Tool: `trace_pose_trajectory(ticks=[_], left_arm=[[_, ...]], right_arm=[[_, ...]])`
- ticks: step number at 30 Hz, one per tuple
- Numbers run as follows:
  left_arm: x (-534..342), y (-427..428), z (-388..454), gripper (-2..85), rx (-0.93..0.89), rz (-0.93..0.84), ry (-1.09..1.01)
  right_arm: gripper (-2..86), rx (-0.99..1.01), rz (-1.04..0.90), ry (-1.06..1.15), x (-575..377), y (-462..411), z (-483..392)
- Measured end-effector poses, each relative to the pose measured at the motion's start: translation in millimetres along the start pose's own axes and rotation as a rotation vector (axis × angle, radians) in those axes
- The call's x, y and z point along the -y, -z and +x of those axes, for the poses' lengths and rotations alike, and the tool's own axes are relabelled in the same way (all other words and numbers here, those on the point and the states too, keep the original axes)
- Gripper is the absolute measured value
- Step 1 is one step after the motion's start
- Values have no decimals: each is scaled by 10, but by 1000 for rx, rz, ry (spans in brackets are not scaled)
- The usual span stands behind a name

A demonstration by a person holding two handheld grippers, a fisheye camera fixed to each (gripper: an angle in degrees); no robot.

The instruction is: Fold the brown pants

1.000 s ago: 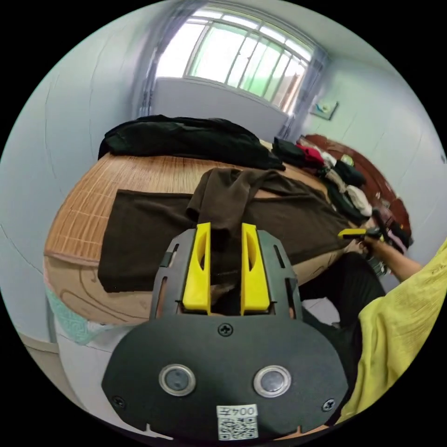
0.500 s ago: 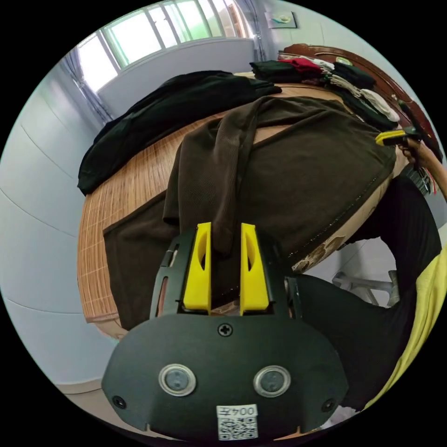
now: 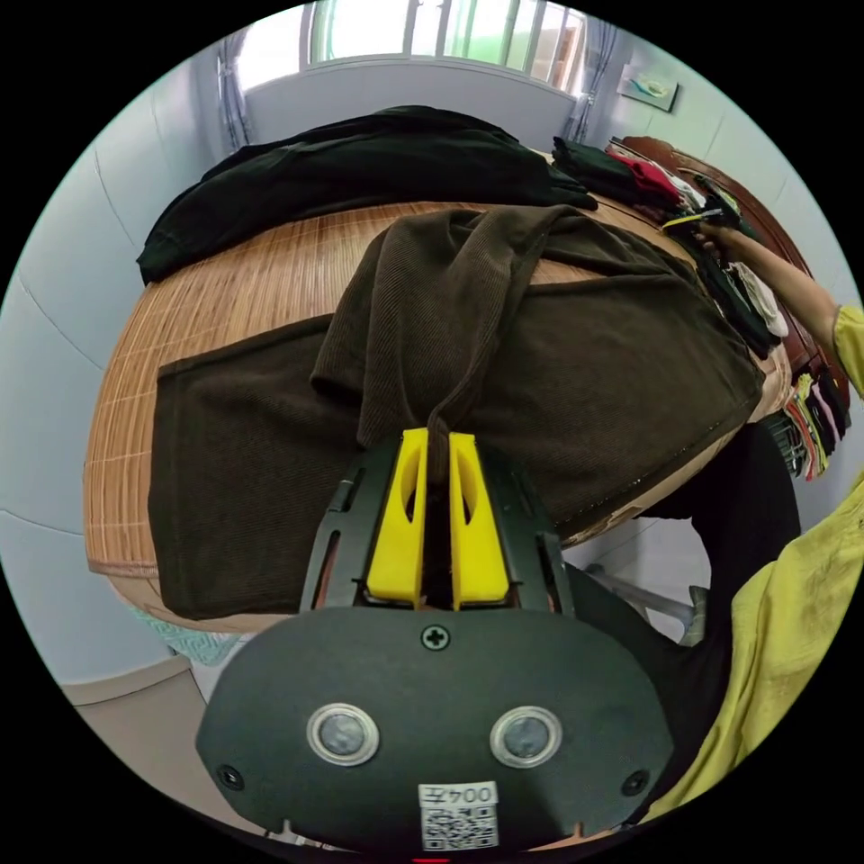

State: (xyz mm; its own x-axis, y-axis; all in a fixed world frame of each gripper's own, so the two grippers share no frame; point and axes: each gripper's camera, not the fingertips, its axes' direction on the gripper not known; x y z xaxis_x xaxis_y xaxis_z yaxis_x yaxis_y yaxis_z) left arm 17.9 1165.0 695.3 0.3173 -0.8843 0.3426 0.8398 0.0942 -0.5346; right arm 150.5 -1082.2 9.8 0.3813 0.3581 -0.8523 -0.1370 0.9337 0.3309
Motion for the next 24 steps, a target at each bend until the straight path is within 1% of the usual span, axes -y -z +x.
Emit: trace_pose_trajectory(ticks=[3, 7, 9, 11, 13, 14, 16, 19, 21, 24], left_arm=[[-34, -15, 1, 15, 15, -7, 3], [-110, -41, -99, 12, -9, -9, 28], [-145, -55, -156, 11, -23, -12, 37], [-174, -75, -222, 9, -38, -25, 41], [-196, -90, -310, 8, -73, -37, 59], [-205, -98, -427, 8, -129, -50, 97], [-210, -82, -652, 8, -224, -65, 175], [-168, 229, -1050, 8, -276, 35, 263], [-43, 531, -1278, 8, -266, 106, 279], [339, 1081, -1518, 8, -149, 175, 213]], right_arm=[[129, -29, -80, 46, 337, -234, 131], [137, -60, -267, 141, 598, -651, 221], [127, -10, -280, 148, 651, -708, 292], [91, 106, -311, 128, 666, -767, 439], [62, 199, -310, 97, 623, -791, 538], [52, 214, -293, 83, 573, -778, 579], [47, 197, -263, 83, 467, -725, 589], [45, 140, -176, 76, 250, -461, 609], [45, 125, -122, 61, 93, -231, 660], [45, 121, -47, 37, -219, 167, 750]])
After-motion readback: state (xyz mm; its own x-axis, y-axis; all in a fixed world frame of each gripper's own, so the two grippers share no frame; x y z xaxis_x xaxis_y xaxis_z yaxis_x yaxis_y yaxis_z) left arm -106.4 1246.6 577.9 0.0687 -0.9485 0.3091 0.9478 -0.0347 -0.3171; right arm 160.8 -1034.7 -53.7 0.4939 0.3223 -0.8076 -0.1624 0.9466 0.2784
